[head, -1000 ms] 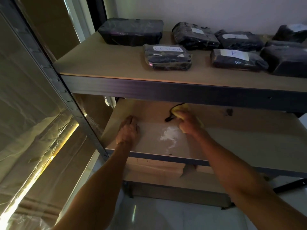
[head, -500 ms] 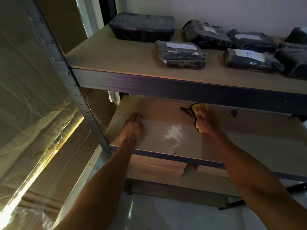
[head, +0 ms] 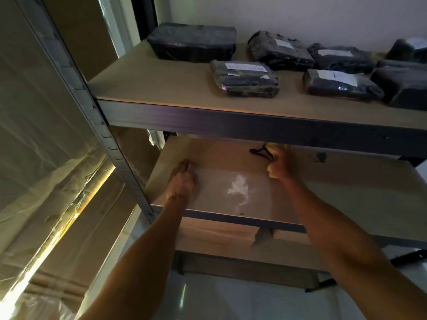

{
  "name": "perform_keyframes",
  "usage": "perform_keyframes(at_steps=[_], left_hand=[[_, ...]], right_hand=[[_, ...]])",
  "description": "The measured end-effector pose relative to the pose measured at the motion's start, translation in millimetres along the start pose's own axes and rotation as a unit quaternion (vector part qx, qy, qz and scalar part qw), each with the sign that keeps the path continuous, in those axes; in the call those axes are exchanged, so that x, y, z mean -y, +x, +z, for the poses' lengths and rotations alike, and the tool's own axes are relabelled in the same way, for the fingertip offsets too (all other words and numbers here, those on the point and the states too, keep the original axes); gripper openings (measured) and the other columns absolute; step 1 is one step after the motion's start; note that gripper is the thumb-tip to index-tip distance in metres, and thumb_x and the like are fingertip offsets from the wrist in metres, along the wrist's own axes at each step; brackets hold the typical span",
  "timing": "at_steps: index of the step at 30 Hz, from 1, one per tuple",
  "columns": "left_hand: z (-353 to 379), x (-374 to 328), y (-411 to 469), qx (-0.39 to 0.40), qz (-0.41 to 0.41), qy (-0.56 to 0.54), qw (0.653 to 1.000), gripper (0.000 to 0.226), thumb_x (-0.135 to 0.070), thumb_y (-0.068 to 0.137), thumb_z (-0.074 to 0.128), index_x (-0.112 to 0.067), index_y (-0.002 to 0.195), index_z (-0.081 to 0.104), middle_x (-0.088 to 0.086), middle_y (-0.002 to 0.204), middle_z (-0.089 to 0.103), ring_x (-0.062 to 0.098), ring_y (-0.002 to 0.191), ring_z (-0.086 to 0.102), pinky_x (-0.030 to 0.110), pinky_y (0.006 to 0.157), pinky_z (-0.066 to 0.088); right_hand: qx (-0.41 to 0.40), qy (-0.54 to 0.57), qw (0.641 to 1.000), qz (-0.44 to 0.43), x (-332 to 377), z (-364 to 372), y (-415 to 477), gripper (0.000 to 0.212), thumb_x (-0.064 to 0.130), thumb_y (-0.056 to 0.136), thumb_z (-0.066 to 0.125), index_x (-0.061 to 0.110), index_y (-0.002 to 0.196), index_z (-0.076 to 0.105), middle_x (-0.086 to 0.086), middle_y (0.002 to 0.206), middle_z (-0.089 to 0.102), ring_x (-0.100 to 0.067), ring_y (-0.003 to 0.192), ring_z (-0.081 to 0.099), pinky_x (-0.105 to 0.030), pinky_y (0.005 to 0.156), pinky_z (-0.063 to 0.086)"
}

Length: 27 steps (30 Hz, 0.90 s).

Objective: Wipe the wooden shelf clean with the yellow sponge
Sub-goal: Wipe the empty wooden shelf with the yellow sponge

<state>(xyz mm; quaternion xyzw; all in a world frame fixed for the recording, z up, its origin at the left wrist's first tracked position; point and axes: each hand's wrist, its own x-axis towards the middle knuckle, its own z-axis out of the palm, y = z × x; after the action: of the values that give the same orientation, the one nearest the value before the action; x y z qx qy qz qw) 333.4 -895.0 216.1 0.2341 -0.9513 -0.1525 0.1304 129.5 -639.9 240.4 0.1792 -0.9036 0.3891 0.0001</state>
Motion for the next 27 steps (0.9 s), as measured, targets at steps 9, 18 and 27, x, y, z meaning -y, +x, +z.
perform_keyframes(at_steps=[9,18,27], left_hand=[[-1,-2,0,-0.010,0.014,0.004,1.000,0.043,-0.019,0.099,0.045,-0.008,0.140,0.051,0.014,0.147,0.048,0.033,0.131,0.046,0.042,0.113,0.037],[-2,-3,1,0.002,-0.005,0.008,1.000,0.043,-0.024,0.099,0.041,-0.014,0.141,0.049,0.008,0.148,0.046,0.029,0.132,0.044,0.040,0.113,0.038],[-2,-2,3,0.001,-0.002,0.000,1.000,0.044,-0.022,0.097,0.044,-0.013,0.139,0.050,0.008,0.147,0.047,0.030,0.131,0.045,0.042,0.112,0.039]], right_hand=[[0.147,-0.018,0.977,-0.153,35,84,-22,0.046,-0.003,0.088,0.047,0.012,0.130,0.060,-0.010,0.145,0.048,-0.026,0.141,0.036,-0.041,0.120,0.023],[0.067,-0.109,0.991,-0.027,8,20,-3,0.055,-0.006,0.080,0.052,0.012,0.132,0.056,-0.015,0.143,0.048,-0.035,0.132,0.044,-0.029,0.108,0.033],[-0.019,-0.127,0.985,0.113,31,23,-19,0.046,0.021,0.081,0.061,0.018,0.126,0.052,-0.015,0.138,0.048,-0.036,0.127,0.044,-0.047,0.110,0.033]])
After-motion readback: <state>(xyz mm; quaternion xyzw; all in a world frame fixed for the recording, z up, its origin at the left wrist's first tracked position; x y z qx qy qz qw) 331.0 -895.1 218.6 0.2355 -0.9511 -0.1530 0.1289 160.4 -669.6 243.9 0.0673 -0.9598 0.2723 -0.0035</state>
